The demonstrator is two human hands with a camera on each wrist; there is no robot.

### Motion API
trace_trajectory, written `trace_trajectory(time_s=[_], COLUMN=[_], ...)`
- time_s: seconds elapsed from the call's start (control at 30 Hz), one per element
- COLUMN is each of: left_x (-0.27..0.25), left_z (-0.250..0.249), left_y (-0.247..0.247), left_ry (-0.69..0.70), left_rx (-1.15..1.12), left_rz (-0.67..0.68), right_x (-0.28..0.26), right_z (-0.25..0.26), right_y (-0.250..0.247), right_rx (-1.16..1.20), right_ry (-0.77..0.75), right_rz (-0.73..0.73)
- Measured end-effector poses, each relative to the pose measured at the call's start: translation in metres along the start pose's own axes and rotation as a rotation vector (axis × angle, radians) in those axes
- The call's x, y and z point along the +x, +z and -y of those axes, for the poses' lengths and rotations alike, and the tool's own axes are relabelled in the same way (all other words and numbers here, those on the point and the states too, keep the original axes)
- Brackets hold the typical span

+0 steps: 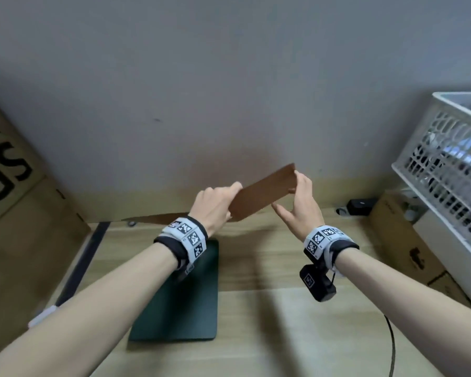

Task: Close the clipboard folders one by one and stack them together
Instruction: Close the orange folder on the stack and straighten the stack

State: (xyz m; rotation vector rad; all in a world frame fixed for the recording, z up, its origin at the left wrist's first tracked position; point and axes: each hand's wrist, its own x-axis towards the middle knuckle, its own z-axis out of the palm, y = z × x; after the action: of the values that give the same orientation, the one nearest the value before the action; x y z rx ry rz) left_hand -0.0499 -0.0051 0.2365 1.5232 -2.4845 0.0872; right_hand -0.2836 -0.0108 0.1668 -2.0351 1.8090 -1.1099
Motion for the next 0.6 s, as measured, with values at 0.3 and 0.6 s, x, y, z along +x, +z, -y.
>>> trace_trajectory(time_s=[0.3, 0.6], left_x=[-0.042, -0.081], left_z=[-0.024, -0.006], left_y=[0.102, 0.177], left_ry=[0.139, 0.081], left_rx=[0.102, 0.001], left_rz=[0.299, 0.518], right_x=[-0.049, -0.105], right_z=[-0.059, -0.125], right_y=[0.02, 0.037], right_rx=[-0.338, -0.076], right_ry=[0.056, 0.107], right_rz=[0.317, 0.349])
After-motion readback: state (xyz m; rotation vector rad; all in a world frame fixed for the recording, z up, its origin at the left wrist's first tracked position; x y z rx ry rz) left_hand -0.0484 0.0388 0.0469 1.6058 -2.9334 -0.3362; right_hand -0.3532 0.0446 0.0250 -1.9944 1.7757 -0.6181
